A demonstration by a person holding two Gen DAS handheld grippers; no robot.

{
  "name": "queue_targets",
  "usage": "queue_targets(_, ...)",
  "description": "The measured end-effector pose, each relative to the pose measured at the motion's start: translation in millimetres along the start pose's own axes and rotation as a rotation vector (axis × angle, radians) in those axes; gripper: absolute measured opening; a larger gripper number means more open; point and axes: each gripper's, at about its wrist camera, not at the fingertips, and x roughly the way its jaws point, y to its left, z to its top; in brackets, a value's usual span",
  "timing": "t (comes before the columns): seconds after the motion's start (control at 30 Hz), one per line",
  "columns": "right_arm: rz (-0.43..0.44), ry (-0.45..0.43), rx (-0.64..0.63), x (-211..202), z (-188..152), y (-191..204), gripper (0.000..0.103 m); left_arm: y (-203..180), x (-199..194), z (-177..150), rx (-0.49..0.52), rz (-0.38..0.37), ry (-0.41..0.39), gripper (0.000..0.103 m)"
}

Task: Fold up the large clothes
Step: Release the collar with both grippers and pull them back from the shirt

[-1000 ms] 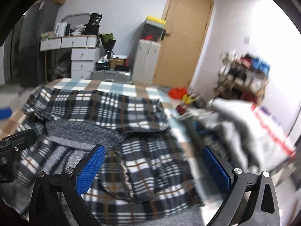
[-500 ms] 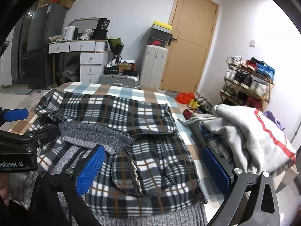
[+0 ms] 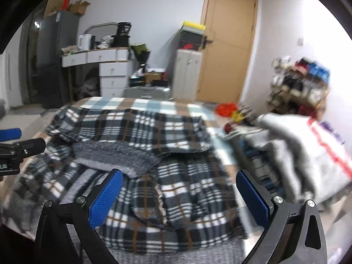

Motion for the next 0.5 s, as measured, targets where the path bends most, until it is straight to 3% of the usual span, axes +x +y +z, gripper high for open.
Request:
queue_targets(0.17,0.232,0.122,0.094,24,-7,-17,0.103,37,5,-14,-0.089,0.055,0.105,0.097)
queue_targets(0.33,0.267,0.174,0.12,37,-14,-18,0.103,68,21,-43,-0.142,0.077,0.274,0.097)
queue_targets(0.43,0.268,0.182,0.138,39,-15,-20,0.103,83,29,-54,-0.132,0.107,0.338,0.097)
queue_targets(0.5,0.259,0.191,0.154,41,-17,-25,0.103,93,31,-58,-0.157,0.084,0.362,0.097)
